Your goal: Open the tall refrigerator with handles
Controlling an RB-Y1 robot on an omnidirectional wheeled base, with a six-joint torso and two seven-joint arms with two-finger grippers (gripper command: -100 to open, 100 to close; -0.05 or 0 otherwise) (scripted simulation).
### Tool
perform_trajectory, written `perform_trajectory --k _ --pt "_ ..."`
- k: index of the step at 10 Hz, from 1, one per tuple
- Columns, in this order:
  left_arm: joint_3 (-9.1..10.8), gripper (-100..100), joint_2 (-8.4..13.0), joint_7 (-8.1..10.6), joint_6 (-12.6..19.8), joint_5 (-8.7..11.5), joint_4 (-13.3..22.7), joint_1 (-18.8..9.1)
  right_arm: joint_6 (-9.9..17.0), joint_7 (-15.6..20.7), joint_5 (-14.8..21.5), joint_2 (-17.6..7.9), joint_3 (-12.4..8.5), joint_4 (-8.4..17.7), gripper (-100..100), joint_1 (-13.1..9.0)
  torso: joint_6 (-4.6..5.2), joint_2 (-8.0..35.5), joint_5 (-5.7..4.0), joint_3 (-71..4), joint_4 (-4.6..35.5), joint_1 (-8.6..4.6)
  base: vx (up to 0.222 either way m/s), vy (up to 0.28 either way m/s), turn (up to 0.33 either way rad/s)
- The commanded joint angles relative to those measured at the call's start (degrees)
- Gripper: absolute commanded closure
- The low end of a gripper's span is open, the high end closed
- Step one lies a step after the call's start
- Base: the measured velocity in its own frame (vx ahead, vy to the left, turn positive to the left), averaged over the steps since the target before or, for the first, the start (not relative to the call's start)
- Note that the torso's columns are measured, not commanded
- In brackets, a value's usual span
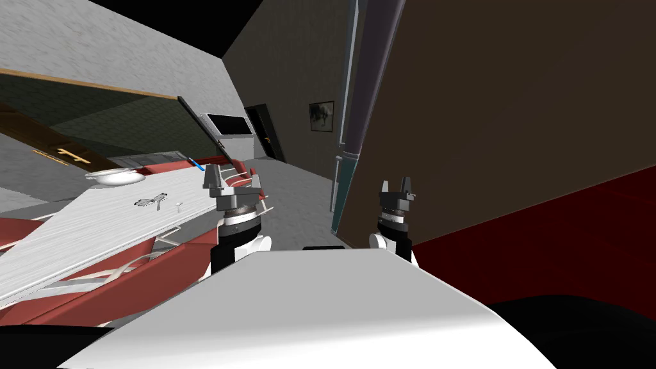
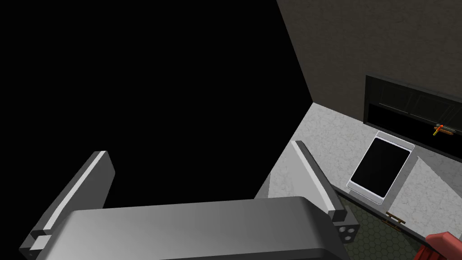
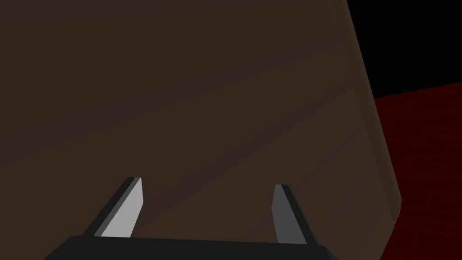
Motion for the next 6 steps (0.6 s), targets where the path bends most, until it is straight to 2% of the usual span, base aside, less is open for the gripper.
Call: perform_trajectory --k 1,6 --pt "0.00 0 0.0 0.00 0.0 0.0 0.0 0.0 0.0 0.0 0.0 0.0 0.0 0.0 0 0.0 0.00 2.3 0.00 -4.7 2.3 0.00 0.000 0.000 0.000" --pt "0.00 0 0.0 0.00 0.0 0.0 0.0 0.0 0.0 0.0 0.0 0.0 0.0 0.0 0 0.0 0.00 22.7 0.00 -45.4 22.7 0.00 0.000 0.000 0.000"
